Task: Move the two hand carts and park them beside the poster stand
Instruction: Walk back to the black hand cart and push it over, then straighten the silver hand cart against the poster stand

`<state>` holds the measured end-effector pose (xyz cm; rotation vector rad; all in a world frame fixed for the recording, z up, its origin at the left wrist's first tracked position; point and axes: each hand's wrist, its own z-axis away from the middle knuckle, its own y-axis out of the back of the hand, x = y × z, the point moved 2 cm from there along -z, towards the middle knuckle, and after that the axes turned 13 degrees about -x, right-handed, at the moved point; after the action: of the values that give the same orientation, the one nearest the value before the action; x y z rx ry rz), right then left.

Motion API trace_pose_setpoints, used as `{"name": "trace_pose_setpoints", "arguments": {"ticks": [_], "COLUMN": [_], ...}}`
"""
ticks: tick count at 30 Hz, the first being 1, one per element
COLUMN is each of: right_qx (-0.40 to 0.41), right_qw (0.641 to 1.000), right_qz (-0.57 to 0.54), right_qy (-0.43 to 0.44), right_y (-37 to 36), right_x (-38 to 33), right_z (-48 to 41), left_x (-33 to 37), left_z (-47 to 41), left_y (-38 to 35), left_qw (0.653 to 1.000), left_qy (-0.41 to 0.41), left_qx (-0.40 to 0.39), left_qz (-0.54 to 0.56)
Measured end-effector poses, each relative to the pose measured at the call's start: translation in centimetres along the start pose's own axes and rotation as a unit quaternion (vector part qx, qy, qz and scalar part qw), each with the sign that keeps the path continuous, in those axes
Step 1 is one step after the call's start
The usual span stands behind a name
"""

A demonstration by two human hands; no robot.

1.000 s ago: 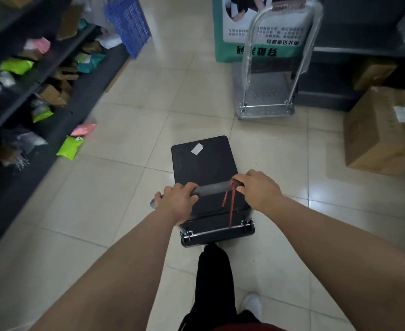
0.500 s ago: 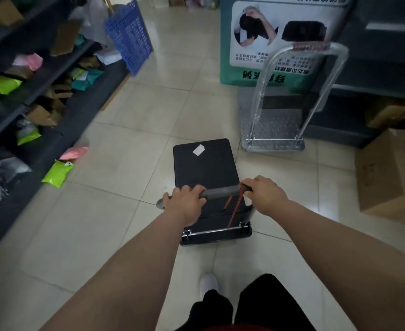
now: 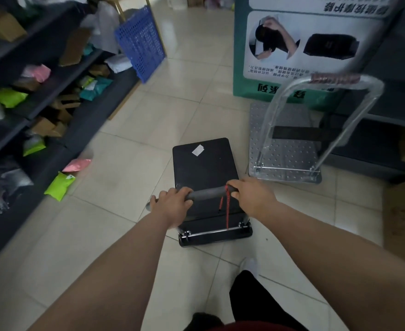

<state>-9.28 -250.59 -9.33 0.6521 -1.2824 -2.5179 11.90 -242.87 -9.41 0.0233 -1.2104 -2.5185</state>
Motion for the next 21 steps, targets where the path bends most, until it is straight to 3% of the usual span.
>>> {"name": "trace_pose_setpoints", "arguments": {"ticks": [8,17,21], "right_qx": [0.017,-0.025,-0.043], "right_qw": [0.999,0.999,0.994], "right_qz": [-0.003,0.007,-0.091], "right_qy": [0.038,0.045,0.046], "right_y": [3.8,6.1,7.1], "right_x": [4.1,4.9,5.3], "right_z": [-4.8,-7.2,-7.2], "left_x": [3.4,3.4,4.1], "left_z": [-4.1,-6.8,-8.5], "left_y": [3.0,5.7,8.1], "left_qw": [0.999,0.992,0.987], "left_qy": [0.027,0.035,-0.017], "left_qx": [-0.012,-0.095,-0.081], "left_qz": [0.02,0.079,0.135]}}
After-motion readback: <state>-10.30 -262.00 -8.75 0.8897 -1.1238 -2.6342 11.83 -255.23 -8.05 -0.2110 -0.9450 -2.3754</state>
